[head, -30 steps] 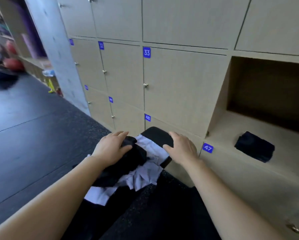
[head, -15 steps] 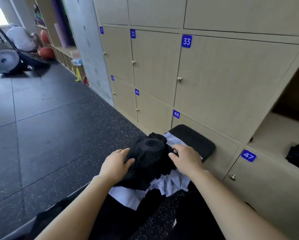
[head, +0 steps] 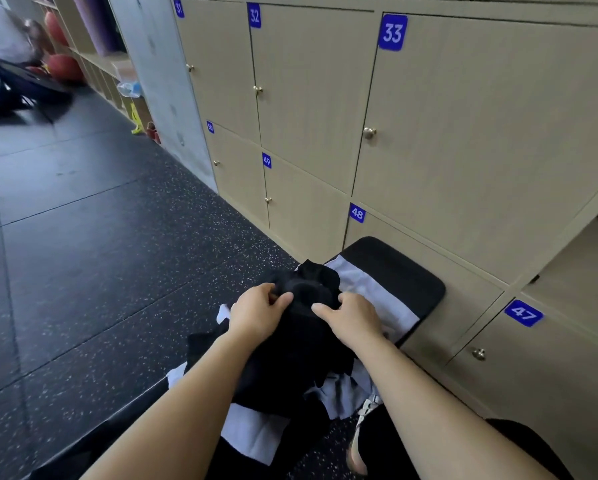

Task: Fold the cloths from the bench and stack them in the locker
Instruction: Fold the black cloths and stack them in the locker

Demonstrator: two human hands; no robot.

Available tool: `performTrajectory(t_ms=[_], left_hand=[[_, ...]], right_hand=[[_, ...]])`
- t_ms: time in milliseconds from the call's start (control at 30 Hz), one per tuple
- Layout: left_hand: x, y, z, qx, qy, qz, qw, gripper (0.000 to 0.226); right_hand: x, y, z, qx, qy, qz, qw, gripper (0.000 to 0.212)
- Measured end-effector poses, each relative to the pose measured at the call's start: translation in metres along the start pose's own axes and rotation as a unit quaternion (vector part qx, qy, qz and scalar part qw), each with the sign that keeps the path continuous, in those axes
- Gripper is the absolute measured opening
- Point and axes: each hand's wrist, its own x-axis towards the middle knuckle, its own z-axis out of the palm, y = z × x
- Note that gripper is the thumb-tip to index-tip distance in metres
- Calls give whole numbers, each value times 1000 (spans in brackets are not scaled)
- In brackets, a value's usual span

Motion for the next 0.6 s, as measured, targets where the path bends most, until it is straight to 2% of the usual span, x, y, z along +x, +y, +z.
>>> performTrajectory(t_ms=[133,267,367,500,600], left_hand=[[5,-6,5,-38,-7,-32,999,35],[-3,-7,6,-162,16,-34,986,13],[-10,-8,-2,-289,19,-26,957,21],[-23,2,-25,-387,23,1,922,39],[-39,19,-44,-435,30,42,899,31]], right_hand=[[4,4,2,30,-28,24,999,40],[3,4,-4,130,-18,26,991,28],[-8,-3,-13,220,1,-1,975,16],[-25,-15,-35,341,58,-49,937,9],[-38,-24,-58,425,83,-66,899,9]])
